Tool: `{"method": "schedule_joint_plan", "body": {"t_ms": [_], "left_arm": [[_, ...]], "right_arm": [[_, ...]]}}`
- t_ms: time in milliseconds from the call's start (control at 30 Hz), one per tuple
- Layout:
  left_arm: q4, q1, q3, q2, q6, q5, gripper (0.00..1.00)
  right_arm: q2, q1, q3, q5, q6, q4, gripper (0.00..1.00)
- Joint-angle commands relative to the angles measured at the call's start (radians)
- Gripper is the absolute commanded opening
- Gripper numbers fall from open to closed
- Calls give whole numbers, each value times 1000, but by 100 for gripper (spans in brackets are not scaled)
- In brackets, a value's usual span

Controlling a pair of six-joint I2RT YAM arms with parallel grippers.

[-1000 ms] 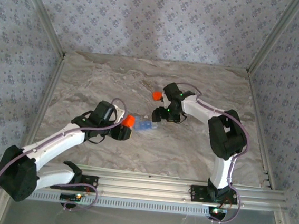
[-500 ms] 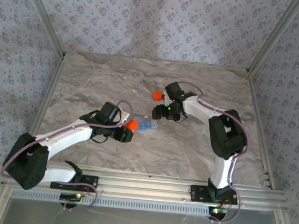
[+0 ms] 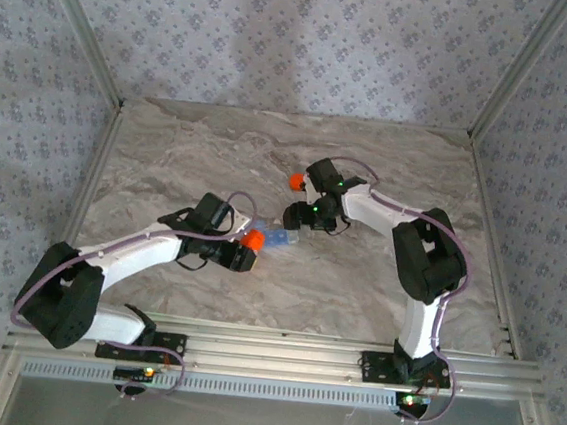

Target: Sort the pills into containers

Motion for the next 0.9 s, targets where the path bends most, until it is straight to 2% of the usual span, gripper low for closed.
{"method": "schedule_joint_plan", "body": {"t_ms": [0,500,867], "left_arm": [[-8,-8,50,13,32,37,0],[-86,19,86,59,46,86,0],[-212,42,159,110,73,70,0]], "right_arm": [[23,13,-10,27,-10,-9,76],[41,30,-29,39,2,11,76],[57,34,-28,35,6,25,75]]}}
